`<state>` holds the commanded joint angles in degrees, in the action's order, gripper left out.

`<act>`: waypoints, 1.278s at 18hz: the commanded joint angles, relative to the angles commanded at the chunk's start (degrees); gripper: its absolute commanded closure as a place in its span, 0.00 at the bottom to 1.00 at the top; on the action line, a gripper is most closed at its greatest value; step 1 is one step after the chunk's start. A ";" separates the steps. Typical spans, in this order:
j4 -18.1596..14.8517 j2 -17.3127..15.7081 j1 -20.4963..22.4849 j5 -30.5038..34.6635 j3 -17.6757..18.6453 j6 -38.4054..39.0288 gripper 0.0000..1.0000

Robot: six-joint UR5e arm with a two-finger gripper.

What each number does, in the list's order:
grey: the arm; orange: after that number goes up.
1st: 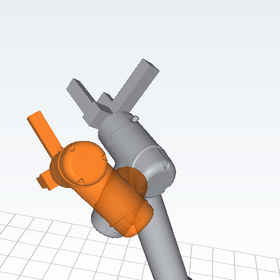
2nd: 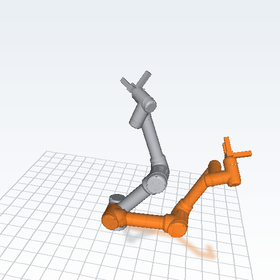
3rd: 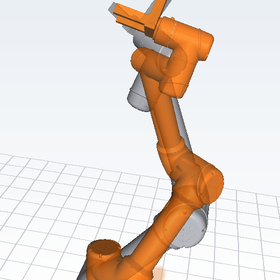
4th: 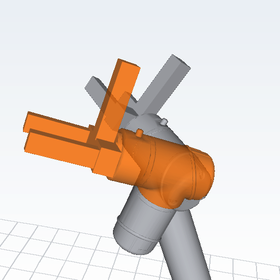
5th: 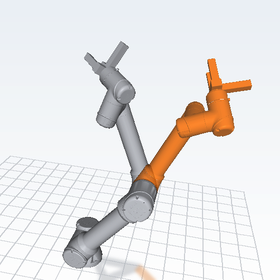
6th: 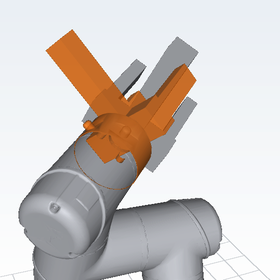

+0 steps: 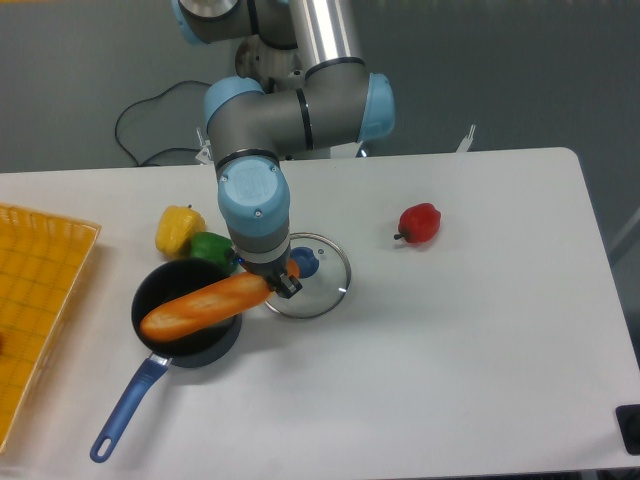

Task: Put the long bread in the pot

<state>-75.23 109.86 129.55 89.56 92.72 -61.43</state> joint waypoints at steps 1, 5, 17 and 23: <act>0.00 0.09 0.09 -0.09 0.00 -0.35 0.57; 0.00 0.09 0.09 0.26 -0.09 -0.97 0.58; -0.09 -0.35 0.09 4.13 0.70 -4.48 0.57; -0.26 -0.26 0.00 3.96 0.70 -4.22 0.55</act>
<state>-75.50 109.60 129.55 93.52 93.43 -65.66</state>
